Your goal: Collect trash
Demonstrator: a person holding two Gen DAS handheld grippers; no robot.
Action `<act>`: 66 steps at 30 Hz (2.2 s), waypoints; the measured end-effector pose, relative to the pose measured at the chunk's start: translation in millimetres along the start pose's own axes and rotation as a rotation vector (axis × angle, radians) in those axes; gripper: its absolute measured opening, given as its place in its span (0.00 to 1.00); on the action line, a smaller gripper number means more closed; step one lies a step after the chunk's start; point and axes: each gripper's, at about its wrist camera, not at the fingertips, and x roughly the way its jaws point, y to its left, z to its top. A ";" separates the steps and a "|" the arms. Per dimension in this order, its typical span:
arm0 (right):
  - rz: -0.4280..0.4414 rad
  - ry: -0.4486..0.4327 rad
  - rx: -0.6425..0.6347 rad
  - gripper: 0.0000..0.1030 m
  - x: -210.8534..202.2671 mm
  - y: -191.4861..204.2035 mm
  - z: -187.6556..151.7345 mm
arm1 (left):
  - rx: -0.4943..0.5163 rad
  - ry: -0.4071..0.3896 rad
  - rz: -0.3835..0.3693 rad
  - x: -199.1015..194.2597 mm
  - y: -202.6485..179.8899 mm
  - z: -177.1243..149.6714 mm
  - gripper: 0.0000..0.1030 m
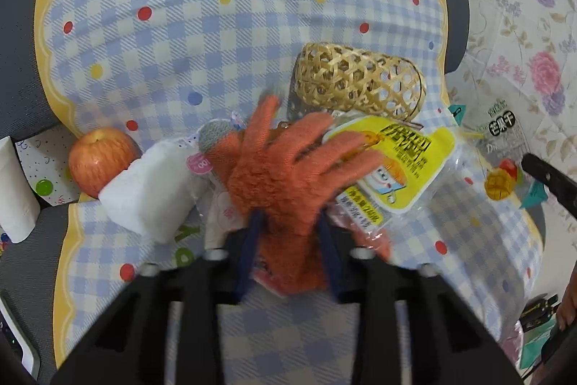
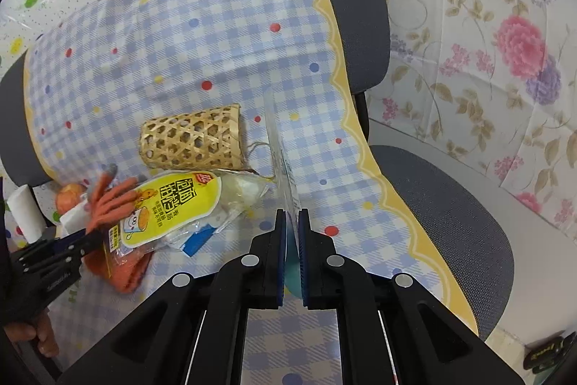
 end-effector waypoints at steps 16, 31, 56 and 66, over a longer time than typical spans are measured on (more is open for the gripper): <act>0.026 -0.104 0.047 0.07 -44.5 -14.2 20.2 | -0.008 -0.248 0.011 -96.1 7.5 70.3 0.05; 0.070 -0.158 0.093 0.07 -123.8 -37.5 -14.2 | 0.135 -0.339 -0.168 -170.4 -81.8 41.1 0.05; -0.161 -0.097 0.199 0.07 -229.7 -122.6 -144.6 | 0.314 -0.154 -0.494 -146.4 -214.6 -94.0 0.05; -0.277 -0.030 0.269 0.08 -253.1 -154.1 -198.5 | 0.441 -0.093 -0.606 -143.1 -280.8 -145.4 0.05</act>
